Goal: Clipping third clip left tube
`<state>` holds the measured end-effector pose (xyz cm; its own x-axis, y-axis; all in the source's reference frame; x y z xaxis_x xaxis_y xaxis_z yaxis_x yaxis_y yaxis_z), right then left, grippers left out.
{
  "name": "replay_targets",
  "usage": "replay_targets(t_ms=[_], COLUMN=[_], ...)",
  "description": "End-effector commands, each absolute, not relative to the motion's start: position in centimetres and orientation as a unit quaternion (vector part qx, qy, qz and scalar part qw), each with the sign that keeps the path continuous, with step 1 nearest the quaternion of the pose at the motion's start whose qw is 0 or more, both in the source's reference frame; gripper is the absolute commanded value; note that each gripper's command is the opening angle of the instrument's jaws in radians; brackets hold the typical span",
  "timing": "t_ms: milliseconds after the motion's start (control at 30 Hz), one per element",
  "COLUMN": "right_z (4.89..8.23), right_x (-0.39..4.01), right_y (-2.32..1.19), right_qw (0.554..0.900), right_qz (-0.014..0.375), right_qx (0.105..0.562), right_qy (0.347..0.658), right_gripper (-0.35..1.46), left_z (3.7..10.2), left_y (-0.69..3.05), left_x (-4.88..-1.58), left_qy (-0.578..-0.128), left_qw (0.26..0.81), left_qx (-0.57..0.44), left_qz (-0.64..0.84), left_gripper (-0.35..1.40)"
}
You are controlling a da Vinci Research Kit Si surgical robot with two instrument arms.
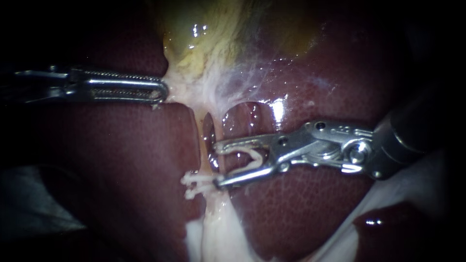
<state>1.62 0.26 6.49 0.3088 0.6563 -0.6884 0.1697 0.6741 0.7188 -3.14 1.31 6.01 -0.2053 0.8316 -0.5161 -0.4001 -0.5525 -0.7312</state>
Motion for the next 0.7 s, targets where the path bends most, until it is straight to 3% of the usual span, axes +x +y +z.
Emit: replay_targets(t_ms=[33,700], right_z=[6.52,7.18], right_x=[1.63,1.72], right_y=[0.27,0.4], right_qw=[0.722,0.729], right_qz=[0.17,0.179], right_qx=[0.366,0.353], right_qy=[0.562,0.559], right_gripper=[0.5,0.5], left_z=[6.01,6.01], left_y=[1.31,1.31], left_x=[-3.14,-3.15], left_qy=[-0.227,-0.227], left_qw=[0.415,0.415], left_qx=[-0.475,-0.474], left_qz=[0.742,0.742], left_gripper=[-0.35,-0.35])
